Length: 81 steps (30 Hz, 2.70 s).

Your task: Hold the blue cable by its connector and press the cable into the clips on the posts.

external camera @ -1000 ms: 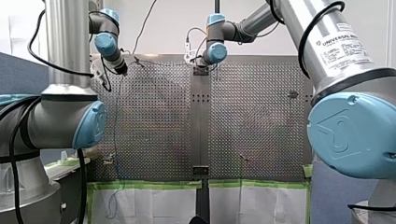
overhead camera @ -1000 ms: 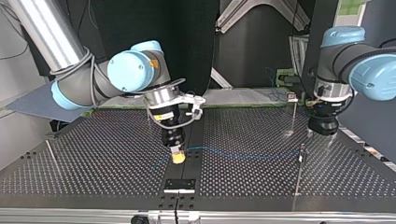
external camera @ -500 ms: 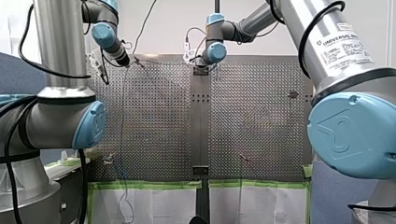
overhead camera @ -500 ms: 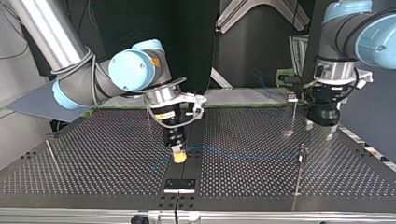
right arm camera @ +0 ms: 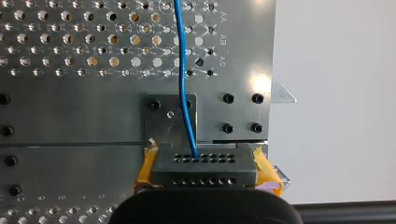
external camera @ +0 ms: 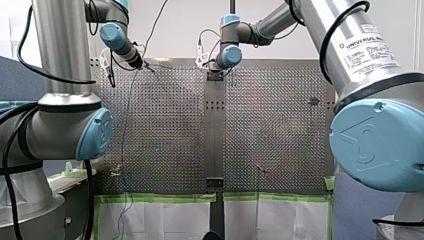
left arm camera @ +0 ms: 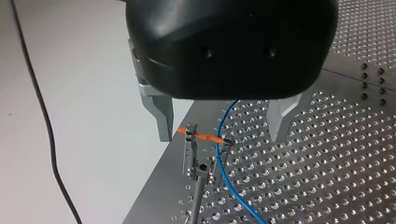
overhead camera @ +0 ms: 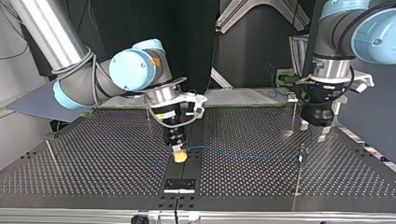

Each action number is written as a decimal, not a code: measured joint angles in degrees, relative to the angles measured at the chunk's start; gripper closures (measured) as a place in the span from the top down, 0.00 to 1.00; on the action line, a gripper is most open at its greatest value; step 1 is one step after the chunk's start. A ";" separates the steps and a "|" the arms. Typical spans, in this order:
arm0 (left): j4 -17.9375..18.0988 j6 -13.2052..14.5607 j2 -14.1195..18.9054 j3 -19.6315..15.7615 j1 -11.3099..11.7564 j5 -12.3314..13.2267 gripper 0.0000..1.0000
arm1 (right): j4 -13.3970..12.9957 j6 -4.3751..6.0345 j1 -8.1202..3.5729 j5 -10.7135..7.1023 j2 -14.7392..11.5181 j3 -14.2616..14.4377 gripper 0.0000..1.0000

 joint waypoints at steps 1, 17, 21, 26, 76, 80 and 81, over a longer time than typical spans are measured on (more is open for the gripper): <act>0.41 0.64 -0.02 0.00 -0.01 0.13 1.00 | 0.00 0.00 0.00 0.00 0.00 0.00 0.00; 3.31 5.73 -0.07 0.02 -0.29 3.65 1.00 | 0.00 0.20 0.01 0.01 0.00 0.00 0.00; 3.30 5.78 -0.10 0.01 -0.40 3.64 1.00 | 0.01 0.31 0.01 0.01 0.00 0.00 0.00; 3.18 5.74 -0.09 -0.01 -0.50 3.42 1.00 | 0.00 0.38 0.00 0.01 0.00 0.00 0.00; 7.93 8.74 -7.18 3.71 -8.19 -0.99 1.00 | -0.24 1.30 0.00 -0.17 0.08 0.02 0.00; 9.03 8.43 -8.02 4.21 -8.91 -2.49 1.00 | -0.25 1.31 0.01 -0.17 0.08 0.02 0.00; 9.17 8.42 -8.29 4.41 -9.06 -2.80 1.00 | -0.26 1.31 0.00 -0.17 0.08 0.02 0.00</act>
